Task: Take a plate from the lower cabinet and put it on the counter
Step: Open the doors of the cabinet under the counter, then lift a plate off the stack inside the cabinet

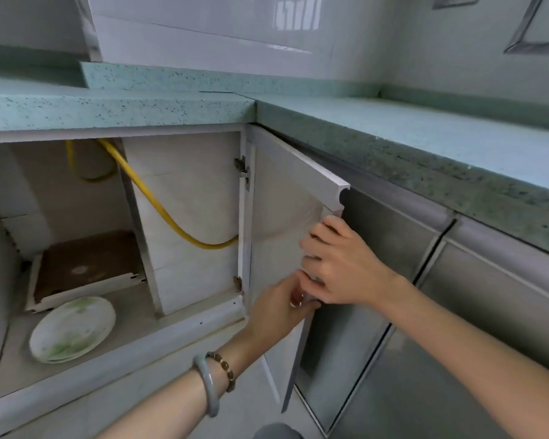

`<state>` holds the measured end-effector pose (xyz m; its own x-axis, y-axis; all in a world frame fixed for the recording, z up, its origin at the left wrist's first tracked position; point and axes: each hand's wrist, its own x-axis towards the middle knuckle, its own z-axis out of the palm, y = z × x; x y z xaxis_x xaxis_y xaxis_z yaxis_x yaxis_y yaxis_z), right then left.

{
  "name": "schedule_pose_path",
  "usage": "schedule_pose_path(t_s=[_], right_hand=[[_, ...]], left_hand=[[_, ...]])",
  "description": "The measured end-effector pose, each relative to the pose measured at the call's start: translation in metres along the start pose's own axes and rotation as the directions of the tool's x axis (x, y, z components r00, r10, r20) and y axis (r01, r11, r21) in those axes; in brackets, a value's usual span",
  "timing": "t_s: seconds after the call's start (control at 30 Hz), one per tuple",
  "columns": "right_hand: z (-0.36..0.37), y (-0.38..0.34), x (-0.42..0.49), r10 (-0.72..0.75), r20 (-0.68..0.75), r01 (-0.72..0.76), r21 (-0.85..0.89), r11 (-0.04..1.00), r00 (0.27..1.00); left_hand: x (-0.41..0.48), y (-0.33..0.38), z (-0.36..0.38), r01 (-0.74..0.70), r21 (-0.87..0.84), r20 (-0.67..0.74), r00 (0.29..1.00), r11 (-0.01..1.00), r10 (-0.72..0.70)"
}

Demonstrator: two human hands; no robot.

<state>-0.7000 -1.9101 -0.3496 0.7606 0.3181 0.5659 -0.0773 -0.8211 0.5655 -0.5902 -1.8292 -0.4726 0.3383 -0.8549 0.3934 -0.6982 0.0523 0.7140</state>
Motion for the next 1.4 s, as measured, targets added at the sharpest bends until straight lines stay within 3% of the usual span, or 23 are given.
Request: schedule_pose_path(t_s=[0.23,0.53,0.67,0.93,1.07,1.17,1.27,1.4], right_hand=[[-0.006,0.008,-0.017,0.220,0.183,-0.207,-0.089,0.974,0.958],[0.003,0.007,-0.017,0.384,0.160,-0.377,-0.077,0.923,0.909],[0.014,-0.005,-0.003,0.438,0.117,-0.443,0.017,0.896,0.891],[0.052,-0.051,0.036,0.422,0.133,-0.442,0.303,0.844,0.897],[0.074,-0.084,0.055,0.450,0.205,-0.482,0.554,0.679,0.869],[0.091,-0.107,0.067,0.408,0.377,-0.535,0.739,0.409,0.832],[0.107,-0.134,0.077,0.354,0.513,-0.589,0.795,0.149,0.782],[0.125,-0.166,0.090,0.265,0.623,-0.637,0.770,-0.042,0.736]], left_hand=[[0.021,0.010,0.033,0.012,0.008,-0.050,0.999,1.000,-0.011],[0.030,0.015,0.042,0.039,-0.026,-0.039,0.998,0.999,-0.040],[0.020,0.001,0.024,0.102,-0.013,-0.003,0.995,0.995,-0.102],[-0.027,-0.043,-0.069,0.274,-0.137,-0.138,0.947,0.952,-0.292],[-0.071,-0.061,-0.117,0.352,-0.195,-0.218,0.894,0.915,-0.391],[-0.110,-0.073,-0.152,0.423,-0.187,-0.272,0.845,0.886,-0.461],[-0.149,-0.082,-0.186,0.505,-0.208,-0.362,0.756,0.838,-0.546],[-0.191,-0.089,-0.227,0.574,-0.249,-0.466,0.635,0.780,-0.616]])
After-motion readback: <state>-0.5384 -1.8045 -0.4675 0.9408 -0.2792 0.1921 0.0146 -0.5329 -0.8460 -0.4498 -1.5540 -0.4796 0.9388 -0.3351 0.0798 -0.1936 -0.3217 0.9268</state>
